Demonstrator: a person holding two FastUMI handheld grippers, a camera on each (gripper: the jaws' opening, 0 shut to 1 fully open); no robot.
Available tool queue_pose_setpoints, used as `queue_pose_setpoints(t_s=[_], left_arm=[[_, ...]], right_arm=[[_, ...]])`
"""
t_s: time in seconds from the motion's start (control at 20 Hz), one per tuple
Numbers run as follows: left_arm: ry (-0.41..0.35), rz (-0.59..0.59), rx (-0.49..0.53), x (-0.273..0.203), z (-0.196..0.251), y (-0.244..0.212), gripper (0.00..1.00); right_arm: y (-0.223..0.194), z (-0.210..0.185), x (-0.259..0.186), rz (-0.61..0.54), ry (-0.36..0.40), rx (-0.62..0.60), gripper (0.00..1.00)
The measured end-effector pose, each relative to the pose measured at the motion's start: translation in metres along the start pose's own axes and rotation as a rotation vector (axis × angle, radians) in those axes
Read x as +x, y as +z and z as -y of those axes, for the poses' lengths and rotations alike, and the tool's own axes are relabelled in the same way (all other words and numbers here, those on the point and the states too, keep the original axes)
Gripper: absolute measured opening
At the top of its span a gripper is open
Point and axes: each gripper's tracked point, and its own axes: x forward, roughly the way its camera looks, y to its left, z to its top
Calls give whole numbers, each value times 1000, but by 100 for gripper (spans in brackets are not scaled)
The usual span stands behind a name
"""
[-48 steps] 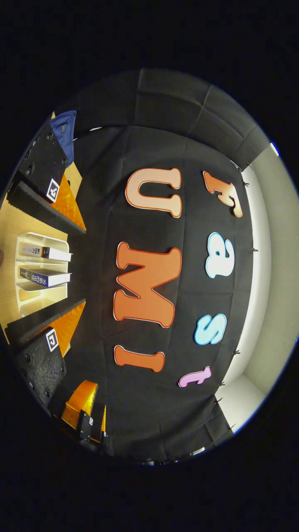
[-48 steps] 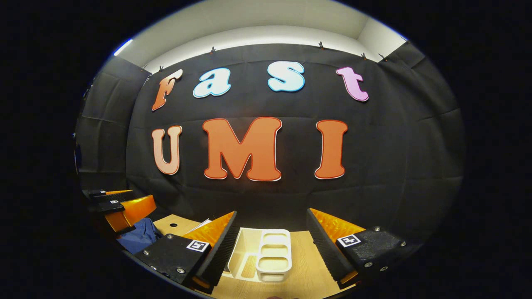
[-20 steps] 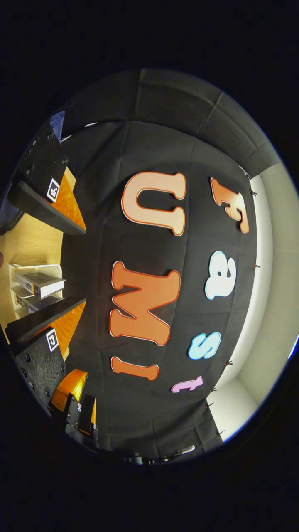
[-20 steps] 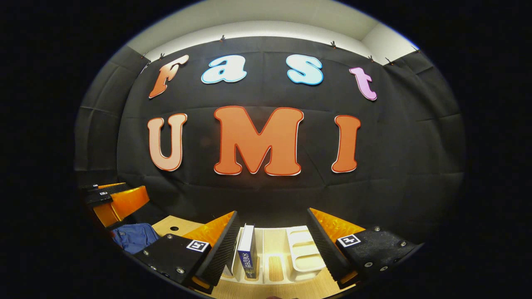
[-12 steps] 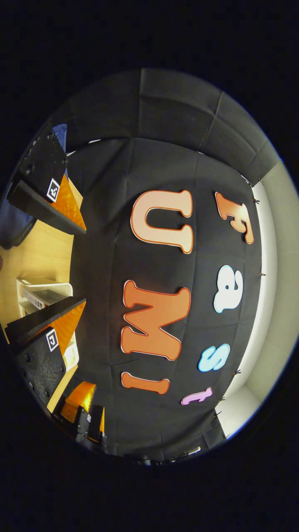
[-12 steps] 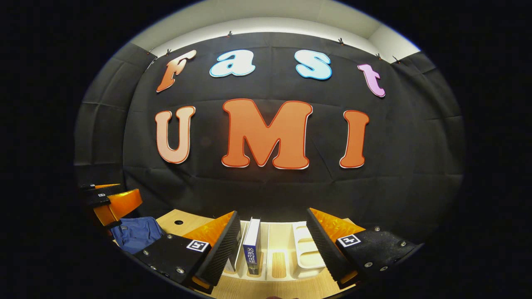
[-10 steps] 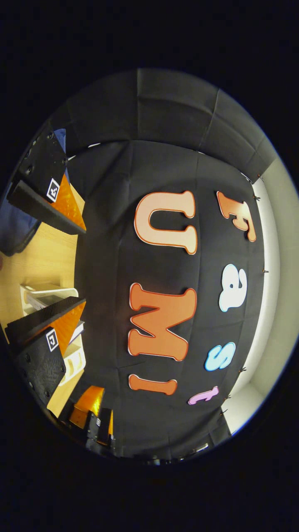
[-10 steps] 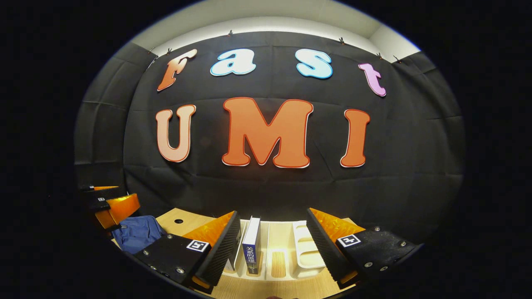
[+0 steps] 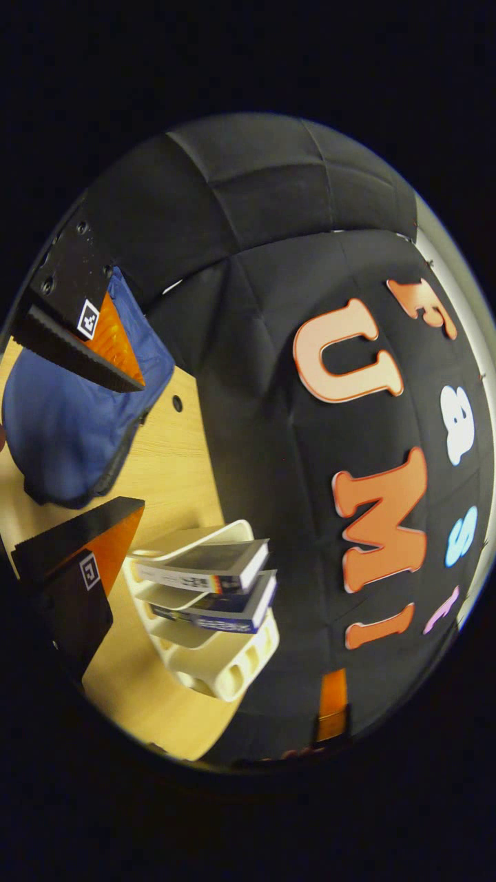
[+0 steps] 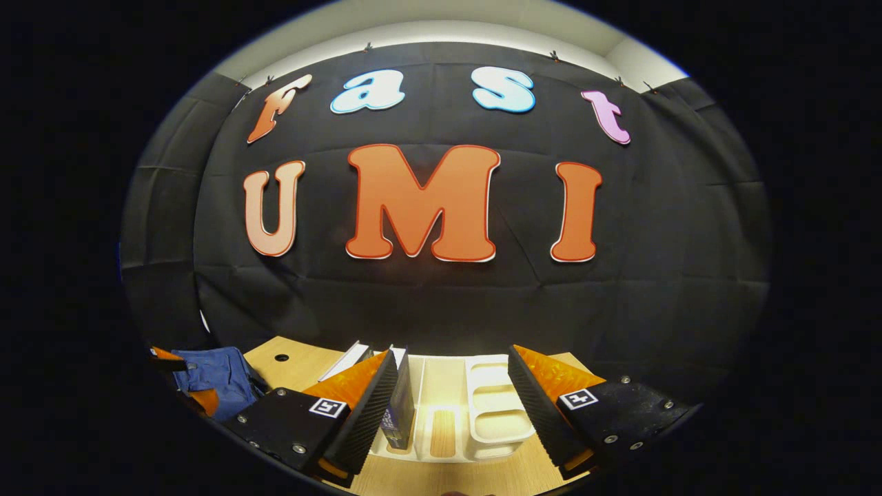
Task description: Open the schoolbag, grab two books from the bookshelf and put them into the schoolbag.
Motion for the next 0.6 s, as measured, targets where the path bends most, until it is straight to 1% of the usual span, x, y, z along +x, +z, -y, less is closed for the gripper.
queue_pose_setpoints(t_s=[0.05,0.2,0.3,0.35,0.4,0.6], left_arm=[[-2,-27,40,-1,6,-15,96],[-7,-116,145,6,19,-56,95],[0,-211,207,2,24,-88,95],[-2,-240,237,-1,30,-98,90],[0,-259,267,-2,35,-105,98],[18,-336,369,8,43,-131,97]], right_arm=[[-4,7,2,-6,-7,1,96],[-17,27,6,-26,-34,3,96],[-24,39,7,-40,-51,5,96],[-27,46,6,-45,-60,4,96],[-30,51,7,-51,-67,3,96],[-38,67,6,-65,-87,-7,96]])
